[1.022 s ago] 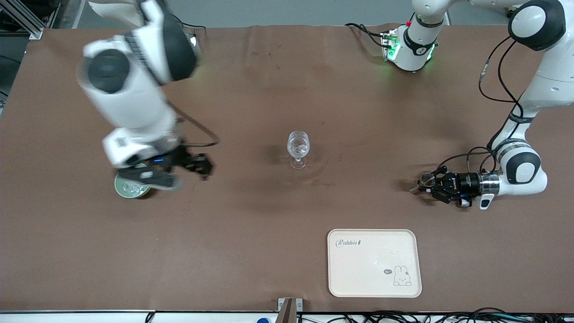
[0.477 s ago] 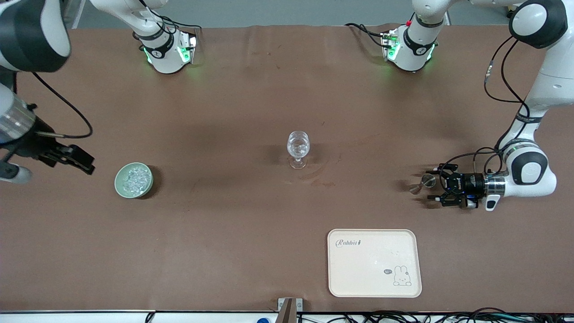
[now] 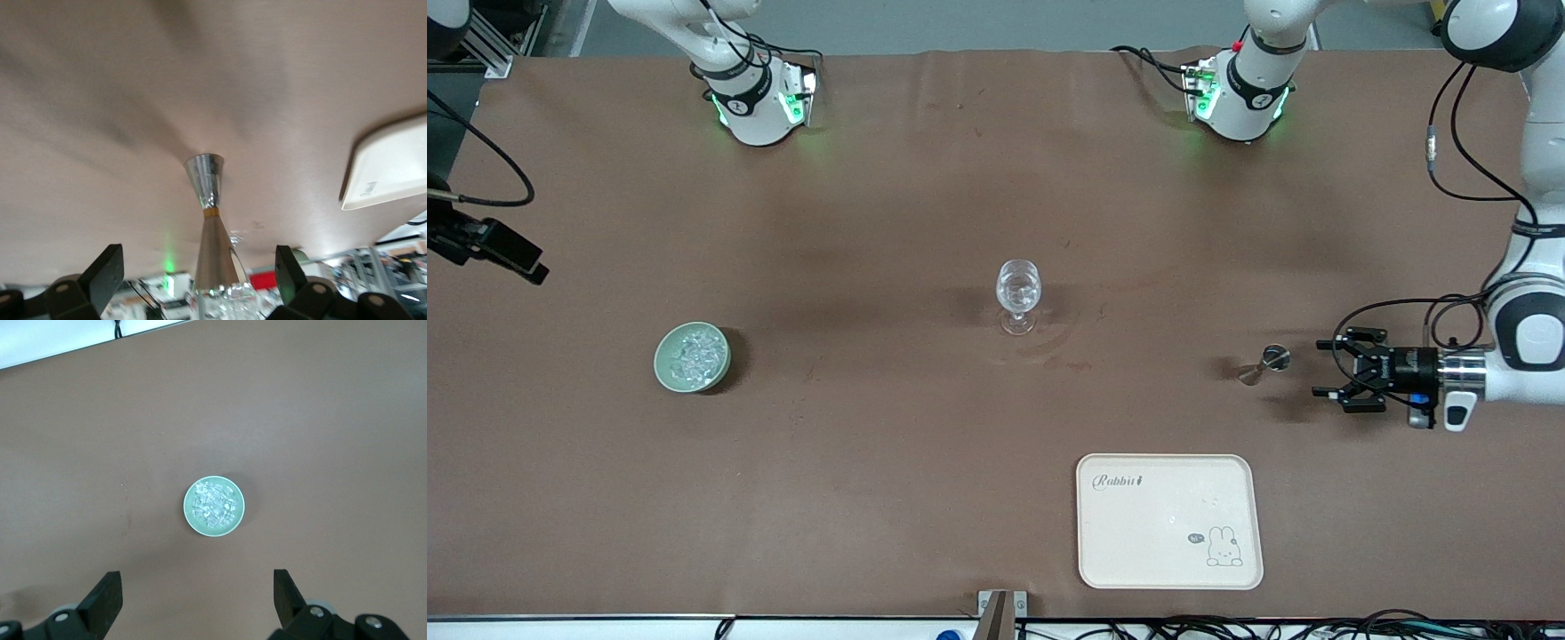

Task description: Pour wine and add ice with both arms

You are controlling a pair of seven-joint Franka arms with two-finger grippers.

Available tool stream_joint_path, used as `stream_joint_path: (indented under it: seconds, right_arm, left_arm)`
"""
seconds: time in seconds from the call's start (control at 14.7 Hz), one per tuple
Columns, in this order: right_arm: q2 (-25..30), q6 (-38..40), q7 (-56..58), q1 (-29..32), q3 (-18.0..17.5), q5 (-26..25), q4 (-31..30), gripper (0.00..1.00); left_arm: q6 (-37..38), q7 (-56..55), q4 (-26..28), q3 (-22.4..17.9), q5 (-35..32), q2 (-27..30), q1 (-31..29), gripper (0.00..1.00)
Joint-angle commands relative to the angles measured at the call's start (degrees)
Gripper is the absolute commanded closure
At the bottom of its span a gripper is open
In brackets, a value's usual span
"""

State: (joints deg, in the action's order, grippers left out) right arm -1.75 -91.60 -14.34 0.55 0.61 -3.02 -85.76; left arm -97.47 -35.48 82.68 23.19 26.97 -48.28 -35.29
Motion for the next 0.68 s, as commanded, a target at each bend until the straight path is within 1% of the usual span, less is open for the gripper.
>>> stream_joint_path:
  seconds: [0.0,0.14,0.27,0.34,0.41,0.48,0.61]
  right_arm:
    - [0.9,3.0,0.7,2.4,-1.2,1.5,1.5,0.0]
    - [0.9,6.2,5.5,2.6,-1.1,3.8,3.1,0.0]
    - [1.1,10.3,10.4,2.5,-1.1,3.8,3.2,0.0]
    - [1.6,10.9,11.3,2.4,-1.2,3.8,2.6,0.01]
    - [2.8,11.9,11.6,2.2,-1.3,3.8,1.6,0.02]
    - [3.8,11.2,11.6,1.9,-1.6,3.8,0.3,0.02]
    - [3.7,10.3,11.9,1.9,-1.7,3.7,0.2,0.02]
  left_arm:
    - [1.3,0.4,-1.8,2.8,-7.3,4.0,0.2,0.0]
    - [1.2,0.5,-2.0,5.2,-11.8,7.1,0.4,0.0]
    - [1.0,0.5,-3.1,7.4,-16.3,9.9,0.8,0.0]
    - [1.0,0.5,-3.3,9.1,-19.1,11.0,0.9,0.0]
    - [0.8,0.6,-3.6,11.2,-22.5,12.3,0.9,0.0]
    - [0.7,0.6,-3.7,13.6,-25.7,13.2,0.9,0.0]
    - [0.4,0.6,-4.5,18.6,-32.8,15.7,1.0,0.0]
